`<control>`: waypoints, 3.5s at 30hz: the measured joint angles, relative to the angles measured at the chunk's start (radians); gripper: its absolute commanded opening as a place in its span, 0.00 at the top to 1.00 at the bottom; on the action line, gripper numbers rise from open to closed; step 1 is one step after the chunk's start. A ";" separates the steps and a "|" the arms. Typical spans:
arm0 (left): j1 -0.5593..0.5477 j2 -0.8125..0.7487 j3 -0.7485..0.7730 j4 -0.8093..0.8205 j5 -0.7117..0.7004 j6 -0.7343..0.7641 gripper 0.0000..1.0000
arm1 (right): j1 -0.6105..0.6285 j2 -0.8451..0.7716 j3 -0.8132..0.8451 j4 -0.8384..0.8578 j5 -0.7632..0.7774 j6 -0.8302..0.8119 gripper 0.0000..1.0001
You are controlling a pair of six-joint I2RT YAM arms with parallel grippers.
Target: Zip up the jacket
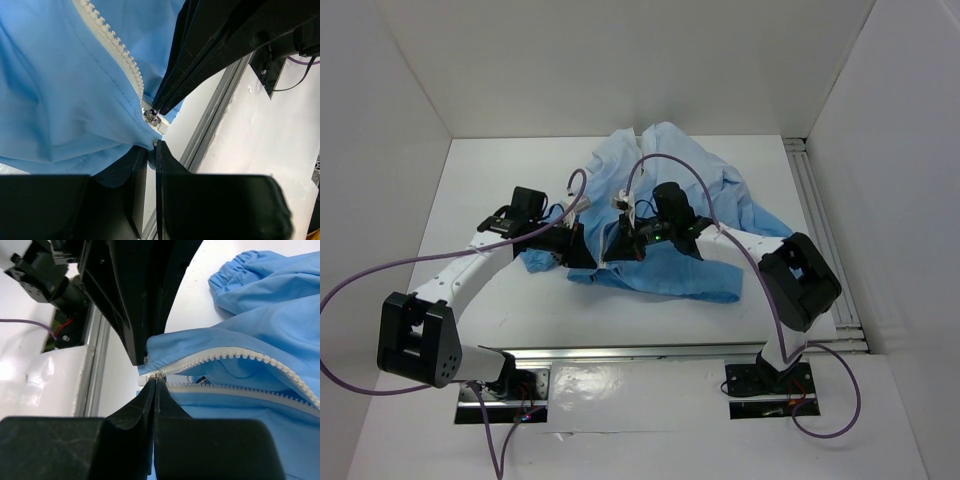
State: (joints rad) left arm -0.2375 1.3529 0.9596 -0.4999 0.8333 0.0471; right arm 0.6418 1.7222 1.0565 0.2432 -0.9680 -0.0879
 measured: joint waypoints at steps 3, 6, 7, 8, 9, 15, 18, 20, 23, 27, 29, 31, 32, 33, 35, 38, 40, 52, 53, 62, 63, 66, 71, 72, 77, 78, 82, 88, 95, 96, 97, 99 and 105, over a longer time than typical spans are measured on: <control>0.000 0.000 0.000 0.003 -0.004 0.001 1.00 | 0.009 -0.007 0.000 -0.013 0.037 -0.026 1.00; 0.003 0.000 0.000 0.016 -0.005 0.001 1.00 | 0.015 -0.026 -0.001 -0.022 0.083 -0.043 1.00; 0.004 0.000 0.000 0.019 -0.005 0.000 1.00 | 0.016 -0.034 -0.003 -0.019 0.101 -0.046 1.00; 0.005 0.000 0.000 0.025 -0.004 0.001 1.00 | 0.017 -0.042 -0.003 -0.020 0.116 -0.048 1.00; 0.005 0.000 0.000 0.035 -0.004 0.001 1.00 | 0.018 -0.049 -0.003 -0.020 0.133 -0.052 1.00; 0.007 -0.003 0.000 0.065 -0.009 0.001 1.00 | 0.022 -0.065 -0.004 -0.020 0.178 -0.074 1.00; 0.007 -0.003 0.000 0.069 -0.010 0.001 1.00 | 0.022 -0.066 -0.004 -0.019 0.183 -0.081 1.00; 0.007 -0.003 0.000 0.072 -0.012 0.001 1.00 | 0.022 -0.067 -0.004 -0.019 0.185 -0.086 1.00; 0.006 -0.003 0.000 0.077 -0.014 0.000 1.00 | 0.022 -0.072 -0.004 -0.020 0.187 -0.091 1.00; 0.003 0.001 0.012 0.068 -0.035 -0.020 0.97 | 0.021 -0.072 -0.003 -0.023 0.186 -0.097 1.00; 0.000 0.005 0.024 0.059 -0.053 -0.032 0.88 | 0.020 -0.072 -0.002 -0.022 0.187 -0.098 1.00; -0.003 0.009 0.035 0.050 -0.076 -0.052 0.76 | 0.018 -0.072 -0.002 -0.021 0.187 -0.097 1.00; -0.003 0.010 0.037 0.047 -0.087 -0.056 0.64 | 0.018 -0.072 -0.002 -0.021 0.187 -0.097 1.00; -0.005 0.010 0.040 0.046 -0.099 -0.061 0.47 | 0.017 -0.072 -0.002 -0.021 0.187 -0.098 1.00; -0.005 0.007 0.042 0.014 -0.138 -0.089 0.36 | 0.009 -0.072 0.001 -0.020 0.197 -0.101 1.00; -0.005 -0.004 0.041 -0.016 -0.198 -0.129 0.26 | -0.006 -0.072 0.010 -0.019 0.203 -0.105 1.00; -0.005 -0.023 0.040 -0.023 -0.226 -0.163 0.26 | -0.008 -0.072 0.011 -0.019 0.204 -0.104 1.00; -0.024 -0.125 -0.166 0.294 -0.301 -0.566 0.24 | -0.007 -0.072 0.011 -0.019 0.204 -0.104 1.00; -0.032 -0.125 -0.170 0.306 -0.313 -0.584 0.24 | -0.007 -0.072 0.011 -0.018 0.204 -0.104 1.00; -0.060 -0.115 -0.170 0.427 -0.337 -0.655 0.34 | -0.007 -0.072 0.013 -0.017 0.204 -0.103 1.00; -0.060 -0.109 -0.170 0.437 -0.331 -0.657 0.37 | -0.007 -0.072 0.016 -0.017 0.204 -0.103 1.00; -0.060 -0.080 -0.170 0.465 -0.307 -0.663 0.41 | -0.007 -0.072 0.022 -0.015 0.204 -0.104 1.00; -0.061 -0.070 -0.170 0.491 -0.285 -0.683 0.52 | -0.007 -0.071 0.024 -0.014 0.204 -0.104 1.00; -0.063 -0.070 -0.170 0.495 -0.283 -0.683 0.57 | -0.007 -0.071 0.024 -0.013 0.204 -0.104 1.00; -0.067 -0.070 -0.171 0.518 -0.262 -0.690 0.84 | -0.007 -0.067 0.030 -0.012 0.205 -0.102 1.00; -0.067 -0.070 -0.171 0.523 -0.257 -0.691 0.88 | -0.007 -0.065 0.032 -0.012 0.204 -0.101 1.00; -0.066 -0.060 -0.171 0.533 -0.245 -0.692 1.00 | -0.007 -0.063 0.034 -0.015 0.211 -0.097 1.00; -0.060 -0.036 -0.171 0.552 -0.220 -0.696 1.00 | -0.006 -0.063 0.034 -0.020 0.262 -0.090 1.00; -0.052 -0.030 -0.166 0.521 -0.205 -0.640 1.00 | 0.016 -0.063 0.036 -0.022 0.344 -0.124 1.00; -0.052 -0.030 -0.164 0.514 -0.204 -0.627 1.00 | 0.018 -0.063 0.039 -0.024 0.350 -0.133 1.00; -0.051 -0.030 -0.161 0.503 -0.204 -0.619 1.00 | 0.020 -0.063 0.042 -0.029 0.354 -0.141 1.00; -0.051 -0.030 -0.153 0.488 -0.203 -0.600 1.00 | 0.022 -0.063 0.054 -0.037 0.353 -0.150 1.00; -0.050 -0.058 -0.142 0.461 -0.216 -0.573 1.00 | 0.019 -0.058 0.085 -0.051 0.319 -0.166 1.00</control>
State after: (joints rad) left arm -0.2878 1.2945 0.8177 -0.0391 0.6174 -0.5255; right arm 0.6609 1.6646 1.1412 0.1925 -0.6495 -0.2539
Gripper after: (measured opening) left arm 0.206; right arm 0.009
